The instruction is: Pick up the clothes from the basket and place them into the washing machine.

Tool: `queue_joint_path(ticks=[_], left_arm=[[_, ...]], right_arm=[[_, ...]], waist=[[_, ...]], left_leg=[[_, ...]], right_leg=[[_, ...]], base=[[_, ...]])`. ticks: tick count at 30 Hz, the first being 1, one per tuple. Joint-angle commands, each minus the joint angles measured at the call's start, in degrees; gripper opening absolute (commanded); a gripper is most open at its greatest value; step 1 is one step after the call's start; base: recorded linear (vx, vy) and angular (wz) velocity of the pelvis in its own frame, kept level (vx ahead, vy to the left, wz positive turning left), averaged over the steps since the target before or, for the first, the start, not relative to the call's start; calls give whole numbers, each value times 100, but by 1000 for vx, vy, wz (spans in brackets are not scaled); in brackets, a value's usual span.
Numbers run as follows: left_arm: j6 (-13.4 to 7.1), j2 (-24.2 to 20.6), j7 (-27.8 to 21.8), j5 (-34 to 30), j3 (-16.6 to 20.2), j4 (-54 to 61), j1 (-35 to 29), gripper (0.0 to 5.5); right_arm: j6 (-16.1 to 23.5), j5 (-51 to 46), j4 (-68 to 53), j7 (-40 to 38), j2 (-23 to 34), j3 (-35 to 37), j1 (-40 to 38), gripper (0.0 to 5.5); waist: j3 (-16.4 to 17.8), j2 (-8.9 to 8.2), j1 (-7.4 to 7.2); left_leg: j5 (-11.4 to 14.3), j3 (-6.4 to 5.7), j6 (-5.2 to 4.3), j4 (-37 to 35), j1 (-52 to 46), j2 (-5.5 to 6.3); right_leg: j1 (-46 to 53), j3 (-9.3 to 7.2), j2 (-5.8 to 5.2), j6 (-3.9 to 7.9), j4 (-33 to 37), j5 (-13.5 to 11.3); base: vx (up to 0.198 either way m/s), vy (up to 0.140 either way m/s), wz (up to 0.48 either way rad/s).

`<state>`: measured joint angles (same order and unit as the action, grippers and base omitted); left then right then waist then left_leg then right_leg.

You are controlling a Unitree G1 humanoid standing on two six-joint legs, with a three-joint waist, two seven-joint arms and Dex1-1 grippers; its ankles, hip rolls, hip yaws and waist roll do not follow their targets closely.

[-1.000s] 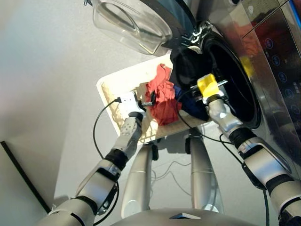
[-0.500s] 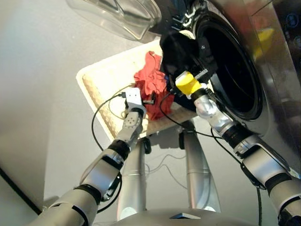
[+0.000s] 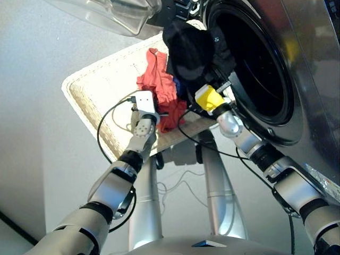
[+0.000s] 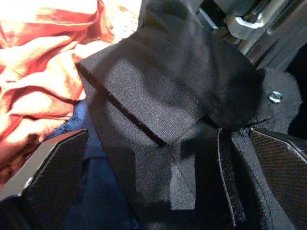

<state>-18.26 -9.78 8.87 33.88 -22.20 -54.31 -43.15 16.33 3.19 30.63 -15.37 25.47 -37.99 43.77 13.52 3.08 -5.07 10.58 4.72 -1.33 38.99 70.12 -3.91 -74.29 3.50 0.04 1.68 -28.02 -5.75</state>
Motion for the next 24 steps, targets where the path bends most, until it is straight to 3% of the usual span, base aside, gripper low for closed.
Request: queue_joint_path(ticks=[1, 7, 15, 17, 18, 24], left_arm=[[-292, 54, -154, 216, 52, 381, 72, 0], [-415, 70, -373, 539, 37, 995, 479, 0], [-393, 51, -1055, 1270, -135, 2256, 1350, 0], [-345, -2, -1190, 1428, -193, 2534, 1528, 0], [-345, -6, -1246, 1541, -228, 2732, 1586, 0], [-238, -64, -1462, 2071, -428, 3616, 1842, 0]], right_arm=[[282, 255, -419, 46, -220, 26, -64, 550], [203, 492, -205, 163, -73, -88, -314, 550], [87, 1586, 20, 385, 241, -537, -591, 550], [77, 1842, -17, 458, 289, -714, -569, 550], [80, 1924, 18, 467, 307, -769, -557, 550], [69, 2426, 78, 545, 271, -1186, -395, 550]], waist=[[-117, 45, 69], [-120, 78, 173], [-188, 148, 347], [-188, 156, 379], [-160, 140, 366], [-188, 218, 474]], left_leg=[[-234, -216, 189, -579, -406, 175], [-534, -143, 120, -1455, -1313, 323], [-902, -168, 37, -2462, -2573, 573], [-958, -194, 34, -2587, -2762, 610], [-1142, -151, 68, -2623, -2740, 658], [-1184, -184, 87, -2692, -2950, 694]], right_leg=[[742, -535, -4, 42, 215, 369], [1610, -589, -188, 115, 828, 200], [2891, -687, -307, 203, 1671, 38], [3092, -701, -311, 211, 1786, 17], [3094, -741, -356, 174, 1853, -127], [3320, -788, -368, 162, 1897, -101]], base=[[0, 0, 0], [8, -1, 23], [5, -2, 23], [-54, -10, 12], [-110, -16, 2], [-18, -1, 1]])
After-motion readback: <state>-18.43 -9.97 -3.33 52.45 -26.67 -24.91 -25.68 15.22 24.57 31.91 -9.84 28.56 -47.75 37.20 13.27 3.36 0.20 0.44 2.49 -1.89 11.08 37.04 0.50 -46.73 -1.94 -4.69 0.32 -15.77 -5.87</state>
